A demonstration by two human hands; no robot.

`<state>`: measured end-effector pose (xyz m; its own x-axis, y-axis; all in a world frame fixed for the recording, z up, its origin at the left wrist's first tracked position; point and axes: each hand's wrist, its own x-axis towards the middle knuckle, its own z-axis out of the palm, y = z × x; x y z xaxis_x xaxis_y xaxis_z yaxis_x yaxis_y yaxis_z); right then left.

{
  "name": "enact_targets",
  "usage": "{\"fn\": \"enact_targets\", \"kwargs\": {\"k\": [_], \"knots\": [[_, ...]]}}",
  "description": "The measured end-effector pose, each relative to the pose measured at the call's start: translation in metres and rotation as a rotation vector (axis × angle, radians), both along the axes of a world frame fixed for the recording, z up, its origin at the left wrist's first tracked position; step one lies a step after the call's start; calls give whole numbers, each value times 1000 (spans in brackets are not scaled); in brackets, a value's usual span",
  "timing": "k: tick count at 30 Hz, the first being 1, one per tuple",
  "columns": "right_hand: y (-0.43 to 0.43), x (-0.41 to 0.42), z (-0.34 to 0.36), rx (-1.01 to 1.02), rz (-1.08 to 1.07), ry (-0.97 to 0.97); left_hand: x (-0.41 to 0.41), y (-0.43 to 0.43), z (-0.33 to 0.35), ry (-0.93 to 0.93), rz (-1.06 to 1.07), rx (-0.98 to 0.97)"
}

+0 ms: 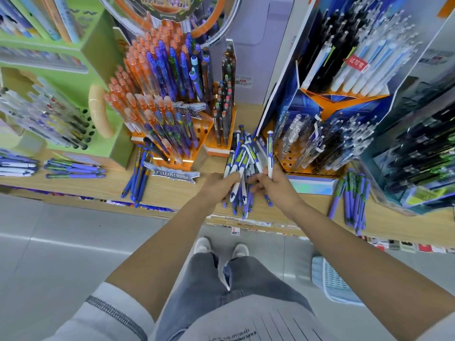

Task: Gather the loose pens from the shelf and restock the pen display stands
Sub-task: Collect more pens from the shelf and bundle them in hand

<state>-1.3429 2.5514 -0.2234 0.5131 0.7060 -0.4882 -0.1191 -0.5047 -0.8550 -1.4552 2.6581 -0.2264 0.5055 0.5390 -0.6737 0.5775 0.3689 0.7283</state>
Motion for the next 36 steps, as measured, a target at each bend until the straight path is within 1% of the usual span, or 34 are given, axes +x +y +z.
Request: {"fn": "enact_targets", "kwargs": {"k": [4, 7, 9, 10, 14, 19, 23, 26, 28, 32, 36], "knots": [[-2, -1, 1, 38, 3, 13, -3, -2, 4, -97, 11, -90], [-4, -2, 3, 69, -18, 2, -6, -3, 2, -214, 50, -265], [-5, -2, 3, 91, -29, -6, -7, -3, 5, -243, 83, -359], [-4, -3, 3, 98, -33, -9, -7, -3, 6, -240, 89, -368], [-1, -3, 2, 65, 10, -41, -13, -4, 7, -184, 68, -239], [3, -6, 1, 35, -10, 8, -27, -10, 10, -167, 44, -137], [0, -11, 5, 49, 15, 35, -37, -17, 8, -237, 20, -130], [-9, -18, 10, 50, 24, 53, -41, -20, 9, -261, 63, -59], [-16, -24, 14, 42, 23, 55, -43, -23, 10, -268, 36, 0], [-35, -39, 19, 84, -53, -8, -45, -29, 8, -235, -28, 122], [-66, -62, 18, 87, -245, -15, -54, -44, 8, -230, -104, 174]]}}
